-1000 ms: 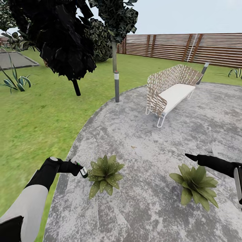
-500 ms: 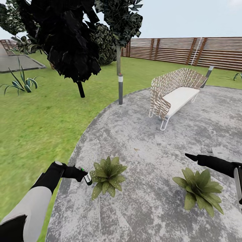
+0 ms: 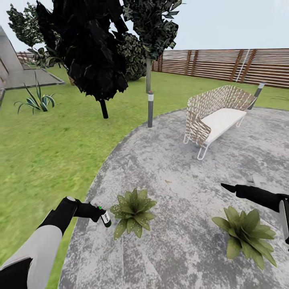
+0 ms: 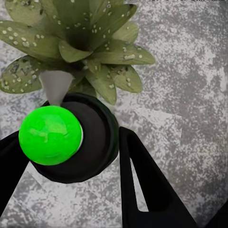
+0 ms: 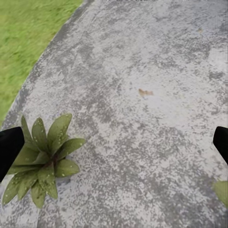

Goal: Pick up the pesticide atomizer in the garden and spray insectifuge to fully cover both potted plants in the garden.

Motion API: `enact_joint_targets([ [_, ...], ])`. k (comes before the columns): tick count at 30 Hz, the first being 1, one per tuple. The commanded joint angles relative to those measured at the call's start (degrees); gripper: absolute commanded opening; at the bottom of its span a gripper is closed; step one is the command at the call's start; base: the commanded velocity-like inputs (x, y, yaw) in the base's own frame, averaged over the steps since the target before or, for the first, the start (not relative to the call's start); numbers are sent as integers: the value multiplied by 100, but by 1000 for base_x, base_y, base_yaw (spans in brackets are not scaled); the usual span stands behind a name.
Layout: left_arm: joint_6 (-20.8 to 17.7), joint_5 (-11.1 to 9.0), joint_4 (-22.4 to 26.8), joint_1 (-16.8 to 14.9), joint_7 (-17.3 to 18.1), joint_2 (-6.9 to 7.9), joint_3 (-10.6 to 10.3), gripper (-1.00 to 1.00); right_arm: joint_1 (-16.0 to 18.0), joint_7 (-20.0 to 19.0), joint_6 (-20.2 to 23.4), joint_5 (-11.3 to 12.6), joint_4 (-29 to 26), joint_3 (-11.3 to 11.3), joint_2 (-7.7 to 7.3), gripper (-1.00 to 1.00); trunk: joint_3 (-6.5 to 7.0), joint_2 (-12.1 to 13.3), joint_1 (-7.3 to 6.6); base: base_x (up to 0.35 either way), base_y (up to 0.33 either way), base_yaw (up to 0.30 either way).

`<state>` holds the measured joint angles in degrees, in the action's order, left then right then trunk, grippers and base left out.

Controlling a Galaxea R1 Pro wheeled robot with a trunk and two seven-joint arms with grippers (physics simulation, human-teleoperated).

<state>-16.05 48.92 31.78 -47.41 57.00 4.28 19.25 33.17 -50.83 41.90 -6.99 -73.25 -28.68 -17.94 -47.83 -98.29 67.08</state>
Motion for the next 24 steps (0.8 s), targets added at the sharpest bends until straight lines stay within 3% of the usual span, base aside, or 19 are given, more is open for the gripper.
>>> enact_joint_targets([
  [1, -57, 17, 5, -5, 40, -6, 30, -100, 5, -59, 14, -62, -5, -13, 1, 100, 3, -2, 0, 0, 0, 123],
  [10, 45, 8, 3, -5, 31, -6, 26, -100, 5, -55, 11, -66, -5, -6, 1, 100, 76, -2, 0, 0, 0, 107],
  [24, 8, -5, 8, -5, 54, -33, 31, -100, 5, -54, 12, -70, -5, -13, 4, 100, 178, -2, 0, 0, 0, 7],
])
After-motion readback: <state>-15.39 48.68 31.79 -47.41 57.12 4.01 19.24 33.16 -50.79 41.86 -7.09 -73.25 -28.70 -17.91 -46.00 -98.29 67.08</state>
